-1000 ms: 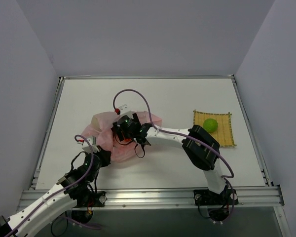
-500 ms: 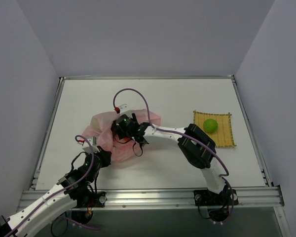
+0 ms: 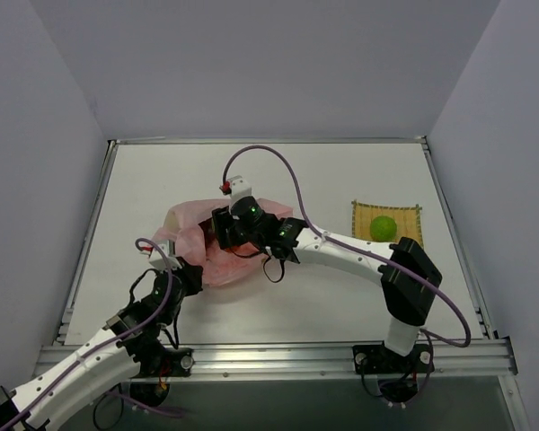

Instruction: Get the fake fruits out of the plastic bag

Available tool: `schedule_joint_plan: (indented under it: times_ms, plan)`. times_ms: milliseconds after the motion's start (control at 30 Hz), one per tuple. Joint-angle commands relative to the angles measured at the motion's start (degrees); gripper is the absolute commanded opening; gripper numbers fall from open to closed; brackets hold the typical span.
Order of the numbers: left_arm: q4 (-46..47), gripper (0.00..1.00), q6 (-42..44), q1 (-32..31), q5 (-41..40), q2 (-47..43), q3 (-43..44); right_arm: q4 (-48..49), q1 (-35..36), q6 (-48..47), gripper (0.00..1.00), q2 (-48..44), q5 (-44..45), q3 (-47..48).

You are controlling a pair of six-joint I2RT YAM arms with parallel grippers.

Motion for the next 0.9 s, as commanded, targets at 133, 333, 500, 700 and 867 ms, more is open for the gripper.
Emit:
schedule_joint_plan:
  times_ms: [133,333,500,700,867]
  plan:
    - [4.78,0.02,2.75,-0.02,-3.17,4.27,4.03,1.61,1.06,-0.56,0.29,-11.47,-5.53,-3.25]
    - [6.8,0.02,6.53,0.25,-3.52,7.27,6.85,2.31,-0.78,-1.26,0.28,-25.53,1.84,-7.99]
    - [7.24,0.02,9.78,0.6,-2.99,8.76,8.26,1.26,-10.34,1.11,0.26,-40.04,9.32,-19.04]
    - [7.24,0.02,10.75,1.04,-1.68,5.52,6.5,-0.5,-32.23,2.79,0.25,-43.31,10.55,-29.88]
    - [5.66,0.02,11.54,1.12,-1.59,2.7,6.67,1.52,-39.36,-2.04,0.25,-35.93,17.49,-31.91]
